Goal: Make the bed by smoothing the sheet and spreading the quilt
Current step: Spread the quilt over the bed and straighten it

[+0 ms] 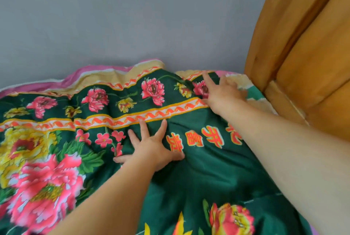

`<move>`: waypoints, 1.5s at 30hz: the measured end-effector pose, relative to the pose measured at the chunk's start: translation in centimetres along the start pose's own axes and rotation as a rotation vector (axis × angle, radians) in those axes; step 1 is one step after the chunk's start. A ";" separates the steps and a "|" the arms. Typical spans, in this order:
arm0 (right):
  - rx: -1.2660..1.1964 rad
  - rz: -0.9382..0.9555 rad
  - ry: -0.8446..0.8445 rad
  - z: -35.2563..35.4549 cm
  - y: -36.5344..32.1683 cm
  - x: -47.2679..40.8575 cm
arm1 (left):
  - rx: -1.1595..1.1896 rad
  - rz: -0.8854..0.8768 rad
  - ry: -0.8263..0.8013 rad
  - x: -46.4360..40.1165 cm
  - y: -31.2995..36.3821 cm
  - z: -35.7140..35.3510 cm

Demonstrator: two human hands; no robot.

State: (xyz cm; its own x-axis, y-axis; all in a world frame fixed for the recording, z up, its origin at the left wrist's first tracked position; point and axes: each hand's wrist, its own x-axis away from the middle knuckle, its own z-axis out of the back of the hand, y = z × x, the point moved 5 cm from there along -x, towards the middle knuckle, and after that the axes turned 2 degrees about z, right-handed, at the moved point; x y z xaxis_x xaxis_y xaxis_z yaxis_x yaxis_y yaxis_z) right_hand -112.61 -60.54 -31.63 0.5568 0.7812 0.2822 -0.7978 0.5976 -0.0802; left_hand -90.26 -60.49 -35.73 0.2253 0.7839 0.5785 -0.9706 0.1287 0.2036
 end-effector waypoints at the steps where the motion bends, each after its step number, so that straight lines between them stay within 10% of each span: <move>1: 0.018 -0.026 -0.010 -0.3 0.0 -0.8 | -0.002 0.001 -0.008 -0.5 0.1 0.0; 16: 0.088 0.161 0.490 7.4 1.5 -0.4 | -0.167 -0.018 0.008 0.0 0.5 1.5; 25: 0.035 -0.161 -0.087 -1.7 0.5 0.7 | -0.140 -0.065 -0.055 -0.5 0.4 1.7; 38: 0.050 0.251 -0.722 -8.5 -12.7 25.9 | -0.462 -0.257 -0.304 7.5 -12.5 2.0; 45: 0.194 0.188 -0.628 -11.8 -14.0 31.4 | -0.519 -0.289 -0.268 10.8 -17.4 -1.1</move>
State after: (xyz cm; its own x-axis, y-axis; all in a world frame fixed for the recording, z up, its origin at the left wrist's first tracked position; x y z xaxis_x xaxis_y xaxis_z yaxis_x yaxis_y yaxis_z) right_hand -81.23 -42.20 -32.90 0.2115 0.5808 0.7861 -0.9276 0.3726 -0.0257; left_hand -71.03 -53.57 -33.88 0.4319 0.5039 0.7480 -0.7675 0.6410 0.0113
